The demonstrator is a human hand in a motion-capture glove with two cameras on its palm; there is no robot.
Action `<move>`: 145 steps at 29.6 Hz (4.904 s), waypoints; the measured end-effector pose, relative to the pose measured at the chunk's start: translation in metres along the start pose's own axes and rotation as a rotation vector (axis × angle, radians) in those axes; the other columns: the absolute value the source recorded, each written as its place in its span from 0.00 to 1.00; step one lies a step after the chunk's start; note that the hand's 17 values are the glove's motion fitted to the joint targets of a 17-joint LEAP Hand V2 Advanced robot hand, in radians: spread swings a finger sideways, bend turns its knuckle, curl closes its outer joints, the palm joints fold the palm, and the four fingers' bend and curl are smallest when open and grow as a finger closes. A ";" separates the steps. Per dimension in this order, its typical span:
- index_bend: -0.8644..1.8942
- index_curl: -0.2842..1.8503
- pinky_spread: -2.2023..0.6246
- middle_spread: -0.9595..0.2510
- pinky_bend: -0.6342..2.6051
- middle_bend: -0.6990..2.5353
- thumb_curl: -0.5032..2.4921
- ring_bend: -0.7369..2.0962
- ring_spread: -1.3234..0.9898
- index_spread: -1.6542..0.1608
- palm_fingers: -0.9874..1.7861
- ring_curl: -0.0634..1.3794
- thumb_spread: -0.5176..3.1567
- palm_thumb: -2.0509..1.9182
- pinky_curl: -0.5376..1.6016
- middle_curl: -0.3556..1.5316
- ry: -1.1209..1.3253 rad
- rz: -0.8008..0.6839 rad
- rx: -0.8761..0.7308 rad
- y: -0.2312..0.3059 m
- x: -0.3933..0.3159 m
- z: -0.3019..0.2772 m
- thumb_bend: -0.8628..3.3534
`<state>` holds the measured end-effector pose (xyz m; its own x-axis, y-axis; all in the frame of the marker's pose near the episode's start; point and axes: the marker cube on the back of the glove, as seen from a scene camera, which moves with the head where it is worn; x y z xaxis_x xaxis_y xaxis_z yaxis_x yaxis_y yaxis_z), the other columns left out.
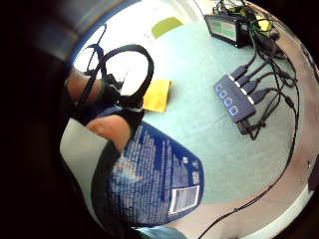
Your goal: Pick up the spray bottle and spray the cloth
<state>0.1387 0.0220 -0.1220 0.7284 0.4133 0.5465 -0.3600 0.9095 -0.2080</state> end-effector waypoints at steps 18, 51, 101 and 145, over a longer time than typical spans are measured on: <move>0.35 0.27 0.86 0.73 0.26 0.30 0.35 0.43 0.58 0.80 0.75 0.31 0.38 0.72 0.42 0.43 0.168 0.158 -0.355 -0.018 0.006 0.032 0.20; 0.35 0.27 0.86 0.73 0.27 0.30 0.36 0.43 0.58 0.80 0.75 0.31 0.39 0.72 0.43 0.43 0.207 0.221 -0.432 -0.015 0.009 0.043 0.20; 0.36 0.28 0.86 0.74 0.27 0.30 0.37 0.43 0.58 0.80 0.75 0.31 0.38 0.72 0.42 0.43 -0.306 -0.479 0.000 -0.091 -0.197 0.176 0.20; 0.32 0.24 0.85 0.72 0.28 0.28 0.32 0.40 0.56 0.72 0.62 0.31 0.43 0.67 0.43 0.43 -0.015 -0.503 0.032 -0.125 -0.185 0.251 0.20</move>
<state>-0.0979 -0.1796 0.0065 0.8078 -0.0771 0.5844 0.0159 0.9939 0.1090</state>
